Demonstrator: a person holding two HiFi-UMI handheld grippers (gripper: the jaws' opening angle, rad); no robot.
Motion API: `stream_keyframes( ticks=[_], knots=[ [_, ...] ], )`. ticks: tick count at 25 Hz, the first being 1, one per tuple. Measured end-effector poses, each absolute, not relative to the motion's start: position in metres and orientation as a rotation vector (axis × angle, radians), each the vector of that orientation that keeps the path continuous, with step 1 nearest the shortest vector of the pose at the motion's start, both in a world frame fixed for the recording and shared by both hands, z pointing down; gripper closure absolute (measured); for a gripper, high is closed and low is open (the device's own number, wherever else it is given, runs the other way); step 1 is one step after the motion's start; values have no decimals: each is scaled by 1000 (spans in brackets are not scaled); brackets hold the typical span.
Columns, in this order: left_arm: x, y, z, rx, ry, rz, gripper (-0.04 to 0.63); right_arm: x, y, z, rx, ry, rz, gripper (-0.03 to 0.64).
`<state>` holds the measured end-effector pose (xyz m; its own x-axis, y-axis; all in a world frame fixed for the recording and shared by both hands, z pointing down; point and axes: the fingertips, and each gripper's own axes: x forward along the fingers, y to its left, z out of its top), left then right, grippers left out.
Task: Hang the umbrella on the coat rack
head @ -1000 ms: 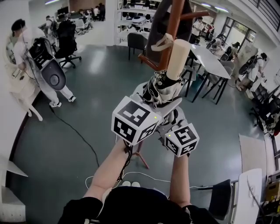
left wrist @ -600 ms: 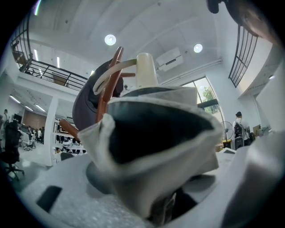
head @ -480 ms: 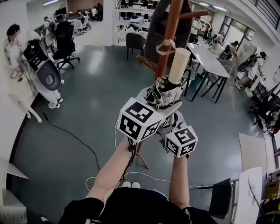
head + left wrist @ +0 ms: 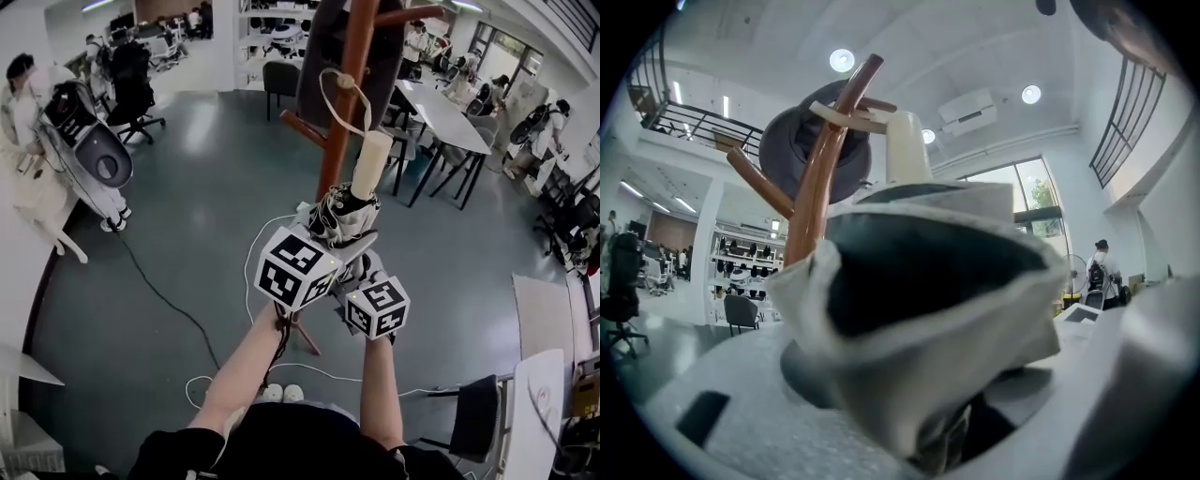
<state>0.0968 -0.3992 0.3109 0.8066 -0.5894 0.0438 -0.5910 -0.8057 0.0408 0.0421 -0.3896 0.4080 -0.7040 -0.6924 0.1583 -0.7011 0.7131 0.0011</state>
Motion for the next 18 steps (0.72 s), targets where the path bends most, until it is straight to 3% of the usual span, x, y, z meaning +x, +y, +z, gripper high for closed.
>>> stream_keyframes(
  ticks=[18],
  knots=[
    [93, -386, 355, 3002, -959, -52, 261, 40, -383, 454, 1143, -2755, 0, 245]
  ],
)
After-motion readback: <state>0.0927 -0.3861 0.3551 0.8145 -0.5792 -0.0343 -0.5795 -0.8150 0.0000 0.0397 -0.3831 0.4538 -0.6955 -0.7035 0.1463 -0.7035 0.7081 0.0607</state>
